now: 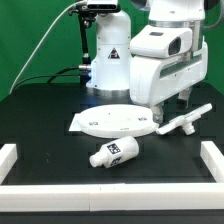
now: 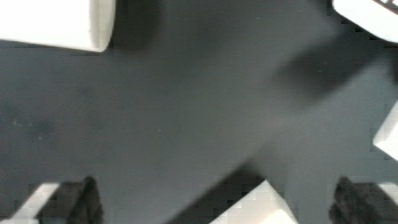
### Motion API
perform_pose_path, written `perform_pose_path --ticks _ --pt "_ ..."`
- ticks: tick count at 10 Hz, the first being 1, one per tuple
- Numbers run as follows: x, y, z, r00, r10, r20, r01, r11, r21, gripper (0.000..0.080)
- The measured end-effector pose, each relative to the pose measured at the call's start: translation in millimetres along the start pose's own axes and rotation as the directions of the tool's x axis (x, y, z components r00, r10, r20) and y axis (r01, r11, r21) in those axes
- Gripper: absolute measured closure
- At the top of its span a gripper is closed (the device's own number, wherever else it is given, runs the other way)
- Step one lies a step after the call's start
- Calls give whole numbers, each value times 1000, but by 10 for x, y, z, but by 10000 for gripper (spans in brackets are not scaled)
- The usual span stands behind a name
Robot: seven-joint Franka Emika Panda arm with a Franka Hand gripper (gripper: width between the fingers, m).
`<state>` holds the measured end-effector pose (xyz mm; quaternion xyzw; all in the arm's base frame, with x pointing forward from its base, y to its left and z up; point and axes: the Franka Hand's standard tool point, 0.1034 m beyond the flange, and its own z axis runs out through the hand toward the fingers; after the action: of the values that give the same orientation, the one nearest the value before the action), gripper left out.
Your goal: Assemble round table
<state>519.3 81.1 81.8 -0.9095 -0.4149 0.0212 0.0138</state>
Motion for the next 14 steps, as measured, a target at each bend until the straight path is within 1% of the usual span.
perform_pose_path --ticks 5,6,7,8,9,10,11,12,14 --pt "-1 1 1 1000 5 0 -5 1000 0 150" --pt "-20 27 -23 999 34 -2 -34 999 -3 150" --pt "-72 73 -85 996 89 -7 -89 996 -12 150" --pt "-119 89 -113 988 151 -14 -151 988 -20 150" --pt "-120 129 -178 976 216 -27 -216 976 -23 150" --pt "-134 204 -242 965 259 -47 -260 966 -13 150" --pt "-153 226 -248 962 268 -54 -268 963 -2 150" --pt "-141 204 -233 963 263 -51 -264 965 0 150" --pt "-143 204 -229 963 264 -51 -264 964 0 150"
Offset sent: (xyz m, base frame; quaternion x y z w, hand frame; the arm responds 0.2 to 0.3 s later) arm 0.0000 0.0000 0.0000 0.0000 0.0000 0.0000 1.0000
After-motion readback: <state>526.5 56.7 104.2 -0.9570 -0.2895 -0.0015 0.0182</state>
